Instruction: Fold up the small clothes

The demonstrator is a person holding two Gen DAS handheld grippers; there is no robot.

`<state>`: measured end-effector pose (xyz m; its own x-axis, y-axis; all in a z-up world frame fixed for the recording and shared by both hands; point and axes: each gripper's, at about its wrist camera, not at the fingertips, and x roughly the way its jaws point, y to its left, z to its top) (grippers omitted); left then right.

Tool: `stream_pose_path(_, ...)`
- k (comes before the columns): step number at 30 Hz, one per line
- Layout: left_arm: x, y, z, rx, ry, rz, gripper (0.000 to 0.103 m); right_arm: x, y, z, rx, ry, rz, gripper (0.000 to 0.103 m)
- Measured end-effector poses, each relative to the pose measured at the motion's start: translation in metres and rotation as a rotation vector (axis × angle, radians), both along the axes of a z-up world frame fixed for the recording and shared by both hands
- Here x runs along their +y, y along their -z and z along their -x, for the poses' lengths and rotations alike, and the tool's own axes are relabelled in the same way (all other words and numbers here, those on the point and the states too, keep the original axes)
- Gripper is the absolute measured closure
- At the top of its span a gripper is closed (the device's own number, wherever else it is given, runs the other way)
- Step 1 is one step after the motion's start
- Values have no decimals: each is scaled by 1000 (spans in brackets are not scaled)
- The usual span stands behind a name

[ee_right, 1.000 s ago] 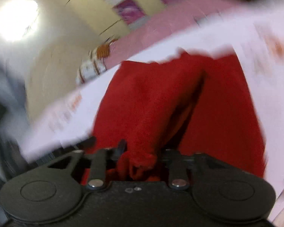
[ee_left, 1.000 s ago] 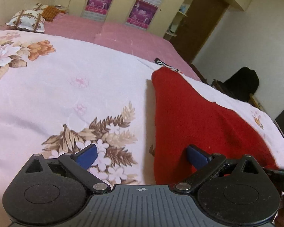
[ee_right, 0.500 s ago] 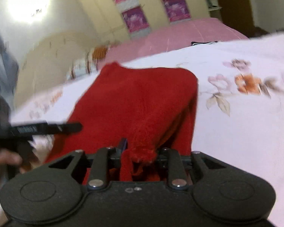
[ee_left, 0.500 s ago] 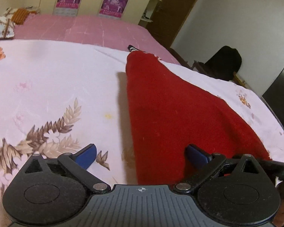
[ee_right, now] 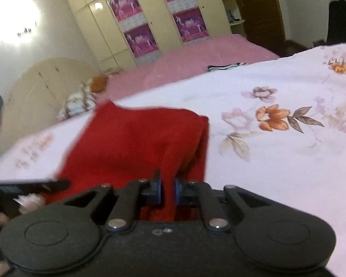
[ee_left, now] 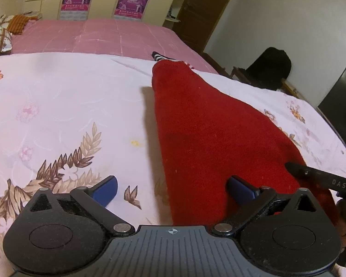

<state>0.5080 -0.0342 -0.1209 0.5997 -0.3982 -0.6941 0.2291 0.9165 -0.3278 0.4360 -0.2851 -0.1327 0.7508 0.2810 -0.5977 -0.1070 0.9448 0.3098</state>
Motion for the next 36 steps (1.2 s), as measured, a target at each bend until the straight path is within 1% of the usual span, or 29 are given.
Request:
stream_pose_path(3,3,-10,3,-15,-8,-3,1,4,-9,10,-3,12,44,91)
stream_pose_path(4,6,-15,7,-29,1,18,1,3,-15,15,-6,17,44,84)
stream_pose_path(5,9,-19,13,-42,20,52,1,3,-23,24,-25,23,41,82)
stream_pose_path(6,10,-21,16,-41,32,66,1,4,-29,32,-56,11,29,81)
stream_pose_path(7,8,-20,18,-32,41,60,1,7,-38,45,-92,-17,22,78)
stream_pose_path(8,4,-18,20,-25,47,39,1,11,-44,54,-121,-38,36,75)
stream_pose_path(9,1,-16,22,-22,52,15,1,17,-48,62,-146,-58,62,75)
stream_pose_path(10,-2,-13,25,-19,50,-1,1,24,-49,69,-158,-85,81,77)
stream_pose_path(11,-3,-10,28,-15,46,3,1,31,-48,73,-155,-111,109,80)
stream_pose_path(12,-3,-9,31,-13,45,1,1,38,-45,76,-146,-134,156,82)
stream_pose_path(13,-3,-6,36,-17,44,-20,1,45,-37,76,-117,-142,241,91)
stream_pose_path(14,-4,-5,40,-19,49,-36,1,49,-25,74,-66,-127,346,97)
stream_pose_path(15,-3,-3,44,-17,56,-46,1,48,-15,73,-19,-113,401,97)
stream_pose_path(16,-2,-1,49,-21,63,-59,1,44,-7,74,6,-99,415,97)
stream_pose_path(18,4,-4,58,-35,57,-75,1,34,-10,79,8,-73,376,96)
stream_pose_path(19,6,-9,63,-44,46,-72,1,32,-15,82,8,-66,369,93)
stream_pose_path(21,6,-18,72,-85,36,-64,1,33,-31,91,-55,-62,348,88)
stream_pose_path(23,-1,-25,79,-114,35,-57,1,42,-45,97,-126,-82,316,82)
stream_pose_path(25,-12,-25,82,-131,39,-80,1,56,-43,94,-151,-113,323,80)
stream_pose_path(27,-23,-20,84,-104,37,-132,1,69,-32,89,-105,-143,336,82)
stream_pose_path(29,-26,-13,89,-85,41,-145,1,72,-18,85,-43,-157,332,88)
stream_pose_path(30,-25,-11,91,-76,33,-149,1,73,-12,86,-21,-151,337,89)
stream_pose_path(31,-23,-9,95,-69,23,-144,1,72,-8,88,-21,-138,341,89)
stream_pose_path(33,-18,-6,100,-63,11,-126,1,76,-11,100,-29,-131,345,87)
stream_pose_path(36,-14,-5,106,-63,5,-125,1,77,-10,101,-34,-128,361,87)
